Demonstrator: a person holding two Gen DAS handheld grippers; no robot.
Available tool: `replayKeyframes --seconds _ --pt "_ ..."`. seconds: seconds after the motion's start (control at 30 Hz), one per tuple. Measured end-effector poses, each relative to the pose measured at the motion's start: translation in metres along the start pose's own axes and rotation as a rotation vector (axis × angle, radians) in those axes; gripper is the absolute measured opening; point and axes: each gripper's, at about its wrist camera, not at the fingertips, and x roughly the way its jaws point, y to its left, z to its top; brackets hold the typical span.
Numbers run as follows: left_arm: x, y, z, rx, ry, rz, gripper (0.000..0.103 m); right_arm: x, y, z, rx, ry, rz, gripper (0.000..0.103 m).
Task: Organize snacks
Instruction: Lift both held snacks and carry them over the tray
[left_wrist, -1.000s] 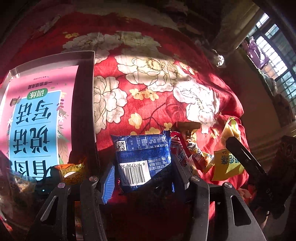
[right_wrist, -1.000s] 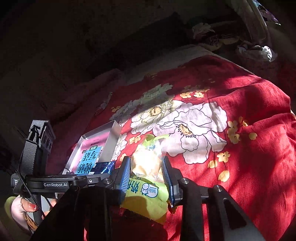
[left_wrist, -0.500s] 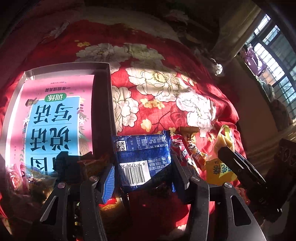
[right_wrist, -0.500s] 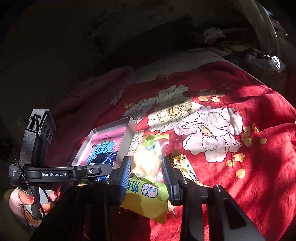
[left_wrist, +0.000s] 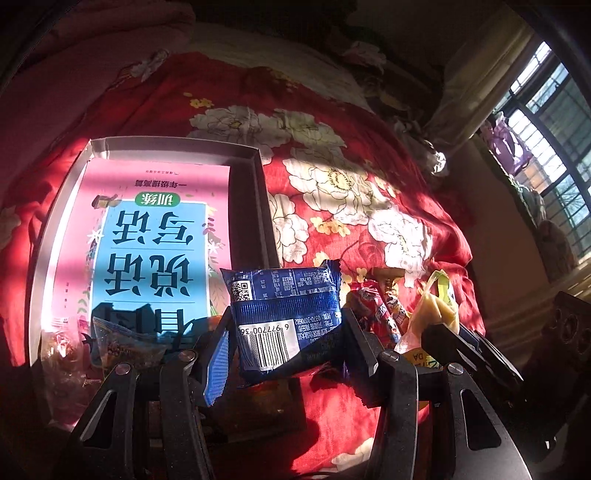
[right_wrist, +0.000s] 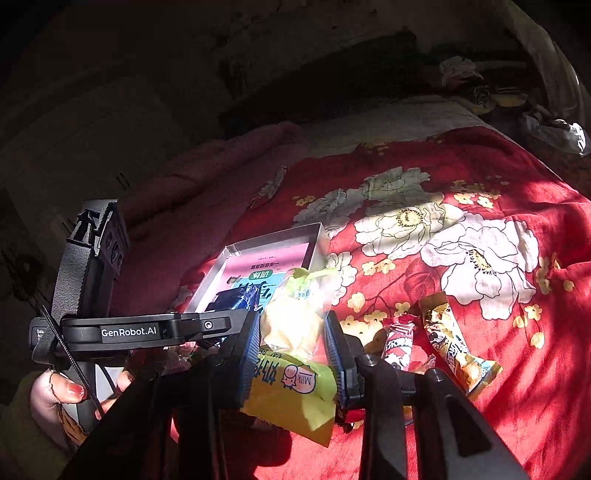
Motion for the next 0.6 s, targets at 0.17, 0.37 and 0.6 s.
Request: replayKeyframes --seconds 0.17,0.37,0.6 --pt "-0.011 0.012 -0.001 -0.019 -0.018 0.011 0.055 0.003 0.015 -0.001 -0.022 0.011 0.016 0.034" --pt "-0.028 0.025 -0.001 -0.038 -0.052 0.022 0.055 0.008 0.024 0.001 -0.030 0.019 0.027 0.034" --pt "-0.050 0.048 0.003 -0.075 -0.091 0.044 0.055 0.011 0.034 0.003 -0.044 0.022 0.043 0.034"
